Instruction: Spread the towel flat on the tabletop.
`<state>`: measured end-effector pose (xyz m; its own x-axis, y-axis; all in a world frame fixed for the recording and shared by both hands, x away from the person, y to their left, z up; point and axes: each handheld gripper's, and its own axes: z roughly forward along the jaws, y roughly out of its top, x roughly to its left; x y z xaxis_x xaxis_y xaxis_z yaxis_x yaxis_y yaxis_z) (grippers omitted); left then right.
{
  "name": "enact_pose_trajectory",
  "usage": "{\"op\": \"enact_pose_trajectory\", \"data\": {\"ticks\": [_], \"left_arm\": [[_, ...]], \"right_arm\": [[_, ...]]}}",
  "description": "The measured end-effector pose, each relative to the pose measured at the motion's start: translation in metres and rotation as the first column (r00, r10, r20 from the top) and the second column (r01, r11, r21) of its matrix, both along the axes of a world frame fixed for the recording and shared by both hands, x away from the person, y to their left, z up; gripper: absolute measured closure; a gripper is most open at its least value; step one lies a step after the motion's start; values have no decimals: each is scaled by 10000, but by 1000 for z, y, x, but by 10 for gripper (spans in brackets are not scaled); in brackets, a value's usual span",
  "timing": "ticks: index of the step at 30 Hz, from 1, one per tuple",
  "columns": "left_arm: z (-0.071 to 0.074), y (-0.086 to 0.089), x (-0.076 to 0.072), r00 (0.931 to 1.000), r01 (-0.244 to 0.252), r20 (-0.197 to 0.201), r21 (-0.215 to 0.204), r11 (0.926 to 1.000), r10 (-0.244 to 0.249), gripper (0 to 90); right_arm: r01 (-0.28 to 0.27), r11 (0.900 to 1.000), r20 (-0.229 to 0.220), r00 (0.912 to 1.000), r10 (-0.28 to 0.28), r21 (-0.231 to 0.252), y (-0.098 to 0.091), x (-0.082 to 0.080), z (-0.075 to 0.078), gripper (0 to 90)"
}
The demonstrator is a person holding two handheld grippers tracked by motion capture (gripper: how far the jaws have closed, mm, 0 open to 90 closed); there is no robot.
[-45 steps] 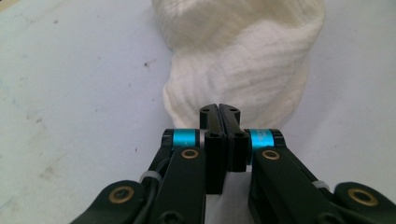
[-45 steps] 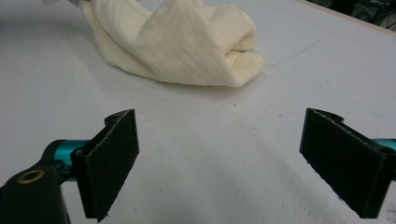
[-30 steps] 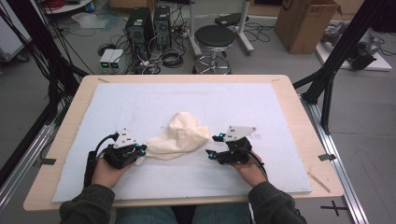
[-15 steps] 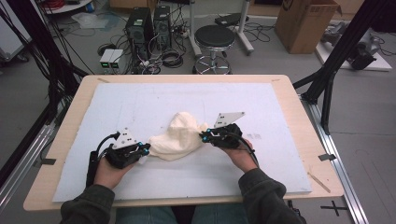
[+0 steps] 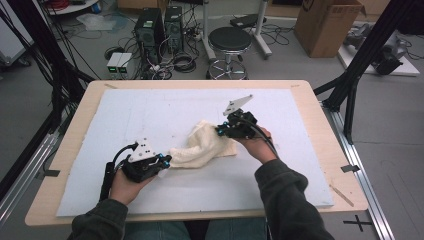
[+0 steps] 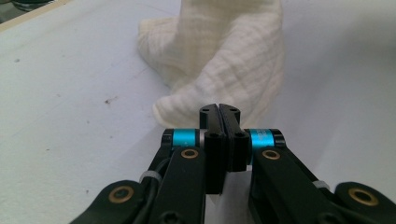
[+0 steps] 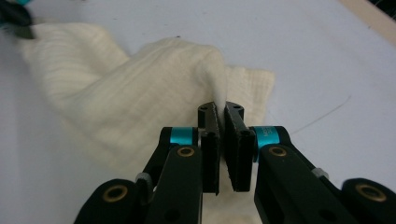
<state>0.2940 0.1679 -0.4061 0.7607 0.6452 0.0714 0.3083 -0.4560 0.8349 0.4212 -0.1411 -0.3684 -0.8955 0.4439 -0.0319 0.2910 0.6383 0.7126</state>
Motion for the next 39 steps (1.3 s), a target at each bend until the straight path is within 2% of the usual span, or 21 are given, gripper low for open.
{"op": "enact_pose_trajectory", "data": {"ticks": [2,4,7,9,13,14,18,21,22,23,25,26,29,32,35,39], "left_arm": [[-4,-1,4,9998,-181,124,542,9984,175,883],[-8,-1,7,9998,-212,-13,824,9964,214,882],[-11,-3,9,9998,-177,-45,961,9952,183,882],[-12,-3,10,9998,-178,-71,916,9956,186,882],[-12,-3,11,9996,-231,-155,874,9959,245,882],[-11,-2,11,9997,-189,-141,869,9960,202,882],[-11,-3,10,9997,-186,-161,806,9966,200,881],[-10,-3,9,9996,-197,-204,696,9974,212,881],[-10,-3,9,9995,-205,-216,670,9975,220,881],[-10,-3,9,9995,-204,-217,661,9976,218,881],[-10,-2,9,9993,-257,-246,653,9975,273,881],[-10,-2,10,9994,-256,-232,660,9975,271,881],[-11,-2,10,9994,-226,-258,646,9977,244,881],[-11,-2,10,9992,-251,-305,674,9974,272,879],[-12,-1,11,9989,-268,-362,625,9977,291,879],[-12,-1,11,9989,-281,-370,585,9979,303,880]], "right_arm": [[276,9996,-32,9996,-276,-41,12,12,-16,851],[460,9987,-104,9989,-463,-206,21,22,-29,825],[488,9985,-230,9985,-494,-255,24,28,-40,733],[578,9981,-221,9981,-582,-202,20,27,-37,673],[540,9937,-237,9984,-519,979,1,20,-17,636],[437,9927,-182,9990,-419,1124,-4,16,-12,626],[205,9907,202,9995,-235,1344,-19,-3,2,597],[252,9898,395,9987,-311,1405,-32,-17,1,588],[239,9886,293,9992,-285,1488,-35,-22,-1,597],[149,9907,93,9998,-163,1356,-37,-26,-5,598],[-69,9953,201,9998,50,965,-40,-36,-14,622],[-111,9966,91,9999,104,816,-41,-39,-20,624],[48,9985,-174,9998,-39,547,-47,-43,-36,633],[186,9978,-384,9991,-162,636,-52,-43,-48,676],[162,9984,-615,9980,-128,545,-52,-40,-57,676],[194,9998,-845,9962,-186,86,-47,-36,-65,678]]}}
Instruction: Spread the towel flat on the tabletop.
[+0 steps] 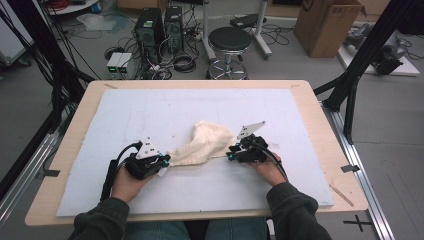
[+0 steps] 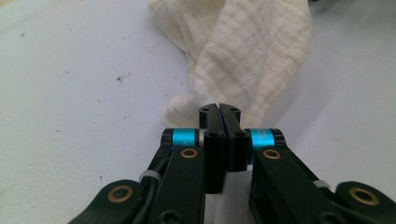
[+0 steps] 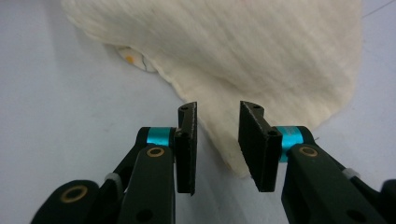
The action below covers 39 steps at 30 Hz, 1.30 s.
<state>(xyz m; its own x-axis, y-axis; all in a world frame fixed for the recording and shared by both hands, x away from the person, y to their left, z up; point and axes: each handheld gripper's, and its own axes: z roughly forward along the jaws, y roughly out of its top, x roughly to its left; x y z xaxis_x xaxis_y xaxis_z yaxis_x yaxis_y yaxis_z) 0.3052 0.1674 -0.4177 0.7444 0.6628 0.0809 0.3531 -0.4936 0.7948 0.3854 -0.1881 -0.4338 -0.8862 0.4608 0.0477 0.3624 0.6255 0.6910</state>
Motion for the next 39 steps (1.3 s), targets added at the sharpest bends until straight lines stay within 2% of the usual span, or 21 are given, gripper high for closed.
{"op": "enact_pose_trajectory", "data": {"ticks": [1,3,4,7,10,14,23,27,32,35,39], "left_arm": [[0,0,0,10000,19,3,45,10000,-20,880],[-2,1,0,10000,-4,17,-120,9999,4,880],[-3,2,0,10000,-21,-93,-218,9998,19,880],[-3,4,1,9999,-101,-105,-217,9997,99,880],[-3,5,1,9999,-83,-85,-252,9996,81,880],[-3,4,0,9999,-100,-70,-244,9997,98,880],[-3,4,-2,9999,20,-113,-271,9996,-23,880],[-1,2,-6,10000,-5,84,-241,9997,7,880],[3,-2,-23,9990,383,231,-173,9991,-379,880],[4,-2,-35,9983,551,197,-33,9985,-550,880],[5,0,-49,9982,586,81,-65,9983,-586,880]], "right_arm": [[-26,9999,-106,9999,24,-125,1,1,-2,686],[44,9999,48,10000,-44,-103,2,1,-3,720],[94,9999,-28,10000,-94,-76,1,1,-3,736],[102,9999,81,9999,-101,-64,0,3,-4,795],[134,9999,4,9999,-134,13,-2,4,-4,844],[62,9999,-2,10000,-62,-106,-2,2,-3,864],[-240,9994,168,9996,235,257,-10,-14,1,868],[-352,9988,391,9987,338,341,-16,-24,8,868],[-542,9974,770,9958,504,476,-27,-45,17,868],[-692,9954,830,9945,636,661,-34,-61,19,868],[-928,9923,745,9934,867,824,-41,-84,21,868]]}}
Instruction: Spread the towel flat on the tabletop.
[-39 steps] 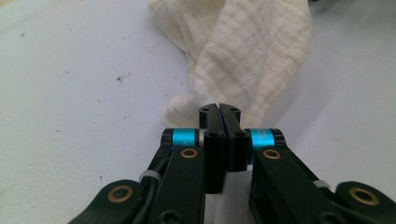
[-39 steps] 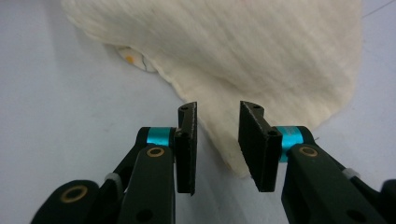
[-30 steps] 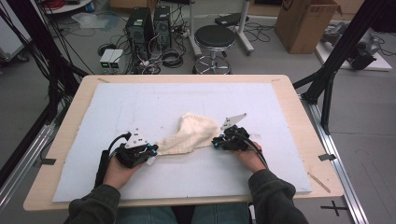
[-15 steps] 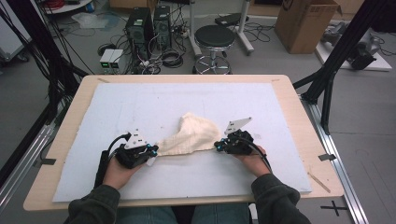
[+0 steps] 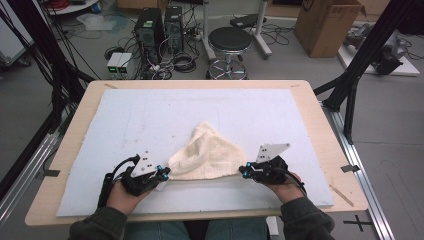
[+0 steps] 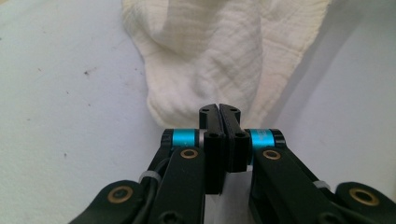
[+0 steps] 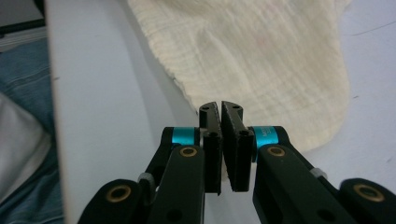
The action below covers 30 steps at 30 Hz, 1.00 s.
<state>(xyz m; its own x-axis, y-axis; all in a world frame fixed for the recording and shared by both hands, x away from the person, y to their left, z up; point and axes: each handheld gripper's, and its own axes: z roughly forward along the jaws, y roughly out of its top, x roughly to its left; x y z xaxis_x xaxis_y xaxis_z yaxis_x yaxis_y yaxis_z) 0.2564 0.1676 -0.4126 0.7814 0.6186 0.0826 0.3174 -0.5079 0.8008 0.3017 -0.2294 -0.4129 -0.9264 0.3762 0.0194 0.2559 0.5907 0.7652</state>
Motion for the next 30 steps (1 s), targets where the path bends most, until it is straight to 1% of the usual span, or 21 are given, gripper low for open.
{"op": "enact_pose_trajectory", "data": {"ticks": [2,4,5,8,10,11,12,13,14,15,16,18,19,22,23,24,25,26,28,30], "left_arm": [[-1,2,-8,10000,-23,-67,27,10000,24,880],[-2,3,-16,9998,-45,-218,-11,10000,45,880],[-2,3,-19,9997,4,-238,41,10000,-3,880],[-3,4,-30,9994,114,-342,157,9998,-109,880],[-4,4,-35,9986,281,-441,121,9995,-275,875],[-4,4,-37,9985,296,-469,-16,9996,-297,856],[-3,5,-36,9973,485,-544,-139,9987,-492,800],[-1,6,-35,9958,642,-629,-424,9970,-668,724],[0,7,-34,9953,681,-644,-734,9950,-728,682],[2,8,-33,9953,701,-605,-916,9933,-758,646],[4,9,-31,9957,654,-584,-1065,9922,-719,603],[9,10,-23,9965,617,-480,-1239,9904,-680,565],[12,11,-17,9968,601,-442,-1316,9895,-664,562],[20,7,7,9976,468,-433,-1606,9859,-544,543],[22,3,17,9972,519,-453,-1626,9853,-600,549],[23,0,26,9976,456,-431,-1649,9853,-534,566],[24,-4,36,9981,384,-420,-1619,9861,-458,568],[25,-9,46,9977,327,-528,-1618,9863,-417,568],[26,-20,63,9982,244,-506,-1362,9904,-316,568],[26,-31,79,9976,270,-595,-1212,9923,-344,569]], "right_arm": [[-131,9998,-52,9999,132,128,-2,-11,1,868],[-325,9994,-33,9995,326,136,-3,-22,3,868],[-465,9988,-75,9989,466,127,-2,-28,3,868],[-848,9963,-173,9963,846,-110,2,-40,2,868],[-1048,9942,-257,9942,1042,-235,5,-44,0,865],[-1111,9936,-319,9934,1104,-193,6,-44,-1,853],[-1153,9933,-345,9928,1151,-65,7,-44,-2,809],[-1067,9942,-375,9935,1071,129,7,-43,-1,760],[-1074,9932,-493,9928,1096,441,7,-42,1,725],[-1100,9911,-497,9922,1139,748,6,-41,2,704],[-1060,9899,-436,9929,1104,939,5,-39,4,690],[-907,9909,-300,9951,941,998,5,-34,8,658],[-756,9924,-195,9968,779,974,4,-31,9,652],[-337,9939,-129,9993,352,1045,4,-16,9,646],[-186,9944,-64,9998,194,1044,4,-10,9,643],[-2,9943,-71,10000,10,1068,4,-4,8,634],[145,9942,-122,9998,-133,1062,5,2,8,634],[255,9935,-124,9996,-243,1114,5,7,7,634],[434,9922,-157,9990,-419,1167,5,17,6,618],[638,9900,-245,9978,-612,1256,4,24,4,618]]}}
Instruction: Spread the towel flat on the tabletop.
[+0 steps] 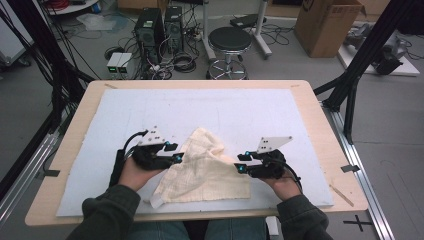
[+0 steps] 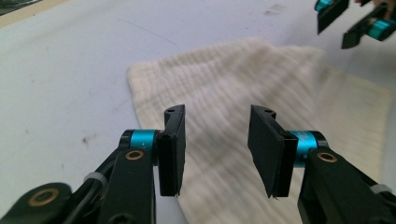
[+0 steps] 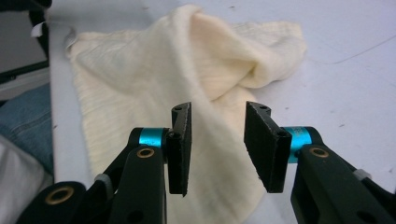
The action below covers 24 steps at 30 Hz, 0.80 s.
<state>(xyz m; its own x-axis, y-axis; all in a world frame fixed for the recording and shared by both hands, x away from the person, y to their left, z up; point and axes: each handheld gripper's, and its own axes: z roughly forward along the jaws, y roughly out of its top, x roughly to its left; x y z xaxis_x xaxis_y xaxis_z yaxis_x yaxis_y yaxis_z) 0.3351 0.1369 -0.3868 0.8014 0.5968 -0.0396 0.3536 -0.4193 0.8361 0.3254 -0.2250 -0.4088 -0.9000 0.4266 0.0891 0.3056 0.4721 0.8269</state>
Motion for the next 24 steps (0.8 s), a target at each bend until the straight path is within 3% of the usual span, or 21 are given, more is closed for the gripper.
{"op": "enact_pose_trajectory", "data": {"ticks": [4,8,12,18,22,24], "left_arm": [[-5,-17,34,9986,-440,-290,136,9989,444,602],[-18,-28,67,9876,-1446,-588,206,9893,1456,628],[-29,-34,86,9816,-1625,-891,740,9839,1688,625],[-42,-41,97,9755,-1572,-1426,821,9842,1677,621],[-50,-48,97,9776,-1352,-1439,1315,9821,1538,621],[-50,-49,95,9800,-1393,-1209,1491,9790,1579,644]], "right_arm": [[224,9997,-239,9995,-221,115,-2,11,-6,606],[226,9997,-233,9995,-227,-66,-1,15,-11,594],[313,9995,-142,9994,-314,-62,-2,15,-10,590],[291,9996,-85,9995,-291,0,-3,16,-10,579],[259,9997,-60,9996,-259,13,-2,17,-10,579],[250,9997,-67,9997,-250,22,-2,17,-11,579]]}}
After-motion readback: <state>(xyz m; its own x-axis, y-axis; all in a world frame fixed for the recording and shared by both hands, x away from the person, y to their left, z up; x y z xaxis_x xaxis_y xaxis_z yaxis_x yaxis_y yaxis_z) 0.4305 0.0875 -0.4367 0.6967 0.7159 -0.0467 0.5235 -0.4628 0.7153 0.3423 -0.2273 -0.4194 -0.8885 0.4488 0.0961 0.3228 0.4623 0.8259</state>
